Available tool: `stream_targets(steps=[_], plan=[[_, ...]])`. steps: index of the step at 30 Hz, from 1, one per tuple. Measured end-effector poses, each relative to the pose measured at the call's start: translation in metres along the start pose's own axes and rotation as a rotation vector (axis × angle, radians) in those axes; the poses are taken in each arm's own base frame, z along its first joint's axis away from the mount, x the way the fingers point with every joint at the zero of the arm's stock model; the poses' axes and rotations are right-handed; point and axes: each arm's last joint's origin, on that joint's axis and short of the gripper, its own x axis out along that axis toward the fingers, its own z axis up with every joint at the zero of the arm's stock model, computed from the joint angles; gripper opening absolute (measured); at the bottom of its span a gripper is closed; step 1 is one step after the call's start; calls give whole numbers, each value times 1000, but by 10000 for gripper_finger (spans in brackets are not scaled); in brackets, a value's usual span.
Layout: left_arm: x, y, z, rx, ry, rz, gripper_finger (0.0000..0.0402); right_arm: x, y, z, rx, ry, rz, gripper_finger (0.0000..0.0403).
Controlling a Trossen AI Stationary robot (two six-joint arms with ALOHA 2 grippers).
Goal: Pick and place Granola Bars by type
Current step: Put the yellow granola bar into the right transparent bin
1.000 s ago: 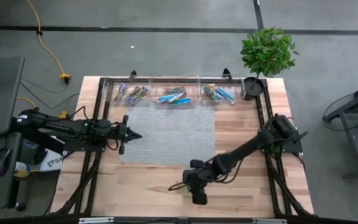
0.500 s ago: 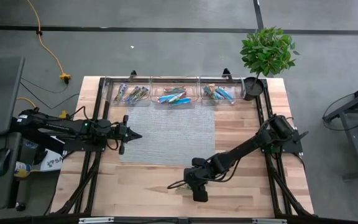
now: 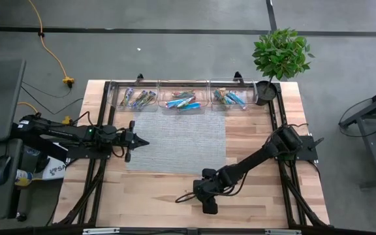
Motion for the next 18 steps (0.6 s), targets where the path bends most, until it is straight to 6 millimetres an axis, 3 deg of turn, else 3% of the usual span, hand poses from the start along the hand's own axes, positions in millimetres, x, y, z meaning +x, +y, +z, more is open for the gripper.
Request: stream_targets(steps=[11,18], plan=[[0,0,0,0,0,0,0,19,-5,-6,0,18,-74,211],[0,0,0,0,0,0,0,22,3,-13,-30,-8,-127,203]])
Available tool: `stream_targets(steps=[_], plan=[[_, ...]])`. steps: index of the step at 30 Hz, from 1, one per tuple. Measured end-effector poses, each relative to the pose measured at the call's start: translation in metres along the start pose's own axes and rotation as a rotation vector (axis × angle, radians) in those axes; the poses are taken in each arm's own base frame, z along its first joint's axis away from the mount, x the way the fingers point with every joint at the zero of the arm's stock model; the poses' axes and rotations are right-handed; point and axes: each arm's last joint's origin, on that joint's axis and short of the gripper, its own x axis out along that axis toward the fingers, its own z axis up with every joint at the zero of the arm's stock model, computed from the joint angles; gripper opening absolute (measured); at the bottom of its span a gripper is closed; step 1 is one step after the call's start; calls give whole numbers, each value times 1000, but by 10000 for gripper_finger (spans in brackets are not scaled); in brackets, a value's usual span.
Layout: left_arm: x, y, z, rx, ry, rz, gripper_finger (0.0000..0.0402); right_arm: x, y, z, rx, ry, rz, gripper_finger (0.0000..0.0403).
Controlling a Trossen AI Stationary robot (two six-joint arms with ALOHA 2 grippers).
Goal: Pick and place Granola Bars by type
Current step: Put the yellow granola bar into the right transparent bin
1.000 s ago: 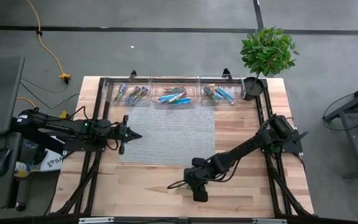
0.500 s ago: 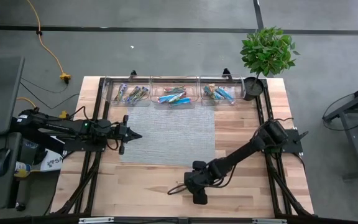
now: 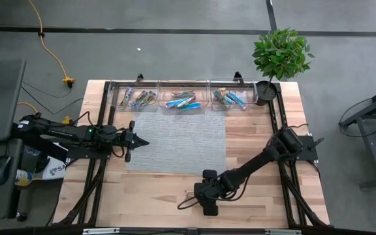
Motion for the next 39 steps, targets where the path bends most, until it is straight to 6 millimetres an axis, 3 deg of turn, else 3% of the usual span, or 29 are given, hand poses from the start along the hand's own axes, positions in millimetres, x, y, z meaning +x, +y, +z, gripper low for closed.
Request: stream_targets(steps=[15,19,22,31,39], plan=[[0,0,0,0,0,0,0,-3,6,-3,-15,-25,-19,121],[0,0,0,0,0,0,0,-10,2,8,-17,-68,-48,104],[0,0,0,0,0,0,0,-12,-3,27,-12,-151,-78,94],[0,0,0,0,0,-3,0,-43,-46,96,107,-391,-250,83],[0,0,0,0,0,-2,0,-84,-137,134,417,-349,-536,83]])
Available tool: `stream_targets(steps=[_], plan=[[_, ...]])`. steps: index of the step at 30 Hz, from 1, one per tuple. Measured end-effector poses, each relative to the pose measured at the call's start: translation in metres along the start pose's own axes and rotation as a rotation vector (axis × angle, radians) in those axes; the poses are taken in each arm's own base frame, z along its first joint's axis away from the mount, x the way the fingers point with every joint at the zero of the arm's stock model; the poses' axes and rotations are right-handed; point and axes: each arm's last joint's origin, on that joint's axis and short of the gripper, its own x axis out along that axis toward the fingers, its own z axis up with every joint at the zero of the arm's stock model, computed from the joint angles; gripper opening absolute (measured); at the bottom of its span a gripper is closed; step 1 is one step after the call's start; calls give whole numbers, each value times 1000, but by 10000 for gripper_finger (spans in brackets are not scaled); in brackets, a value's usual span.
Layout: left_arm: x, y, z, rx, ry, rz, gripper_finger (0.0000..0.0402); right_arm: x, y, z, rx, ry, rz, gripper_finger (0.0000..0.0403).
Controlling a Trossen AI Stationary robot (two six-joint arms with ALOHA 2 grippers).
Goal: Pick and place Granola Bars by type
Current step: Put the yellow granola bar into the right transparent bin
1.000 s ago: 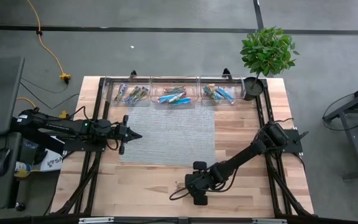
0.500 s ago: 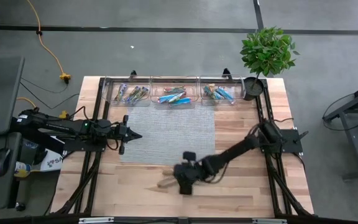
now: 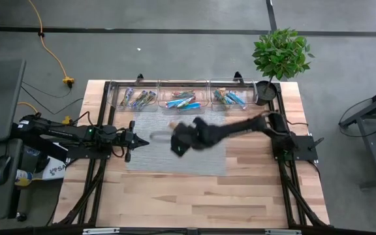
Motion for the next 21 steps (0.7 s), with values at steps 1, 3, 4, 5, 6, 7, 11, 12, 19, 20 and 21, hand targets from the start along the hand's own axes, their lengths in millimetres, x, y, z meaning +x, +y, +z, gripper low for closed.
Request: stream_targets(steps=[1,3,4,5,6,7,11,12,19,20,21], plan=[[0,0,0,0,1,0,0,3,-13,7,26,34,-45,83],[0,0,0,0,1,0,0,10,-41,20,87,103,-137,83],[0,0,0,0,1,0,0,13,-56,25,112,136,-191,83],[0,0,0,0,1,0,0,16,-70,30,132,167,-240,83],[0,0,0,0,0,0,0,18,-84,36,148,193,-280,83],[0,0,0,0,0,0,0,20,-97,41,159,214,-314,83],[0,0,0,0,1,1,0,26,-146,57,188,301,-401,83],[0,0,0,0,0,1,0,28,-157,60,190,321,-420,83],[0,0,0,0,1,3,0,44,-223,68,257,432,-485,83],[0,0,0,0,1,3,0,46,-230,67,273,449,-482,83],[0,0,0,0,1,3,0,49,-237,65,285,470,-481,83]])
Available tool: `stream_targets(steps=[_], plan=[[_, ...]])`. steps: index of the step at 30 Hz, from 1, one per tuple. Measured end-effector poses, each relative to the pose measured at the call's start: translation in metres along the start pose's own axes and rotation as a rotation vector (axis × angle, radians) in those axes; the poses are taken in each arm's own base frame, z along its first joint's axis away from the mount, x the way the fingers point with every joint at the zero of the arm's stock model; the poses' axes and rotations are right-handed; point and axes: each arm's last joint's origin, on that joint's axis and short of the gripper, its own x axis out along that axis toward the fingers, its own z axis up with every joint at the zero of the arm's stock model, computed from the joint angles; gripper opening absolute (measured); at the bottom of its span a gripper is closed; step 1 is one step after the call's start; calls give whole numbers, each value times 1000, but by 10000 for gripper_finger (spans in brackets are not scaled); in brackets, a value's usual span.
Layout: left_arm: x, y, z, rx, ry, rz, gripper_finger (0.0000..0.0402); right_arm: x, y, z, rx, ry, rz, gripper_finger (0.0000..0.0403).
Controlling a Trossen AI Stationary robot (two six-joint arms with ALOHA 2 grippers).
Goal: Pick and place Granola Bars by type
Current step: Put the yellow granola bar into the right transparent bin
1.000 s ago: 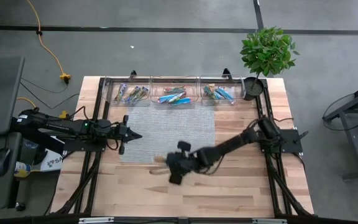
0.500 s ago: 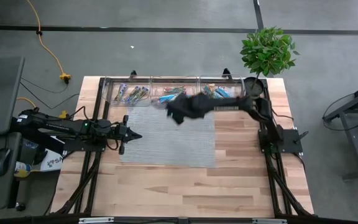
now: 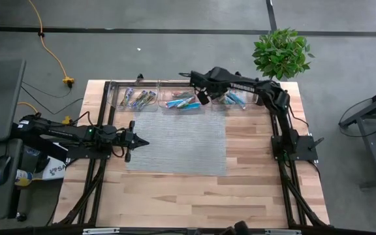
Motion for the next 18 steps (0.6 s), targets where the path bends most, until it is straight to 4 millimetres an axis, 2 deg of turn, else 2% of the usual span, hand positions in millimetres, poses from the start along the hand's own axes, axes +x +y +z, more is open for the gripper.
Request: stream_targets(steps=[4,9,13,18], plan=[[0,0,0,0,0,0,0,21,-12,1,-7,97,15,83],[0,0,0,0,-1,0,0,39,-16,-9,-27,183,-5,83],[0,0,0,0,-1,0,0,46,-15,-14,-26,202,-16,83],[0,0,0,0,0,0,0,44,-17,-13,-35,176,-31,83]])
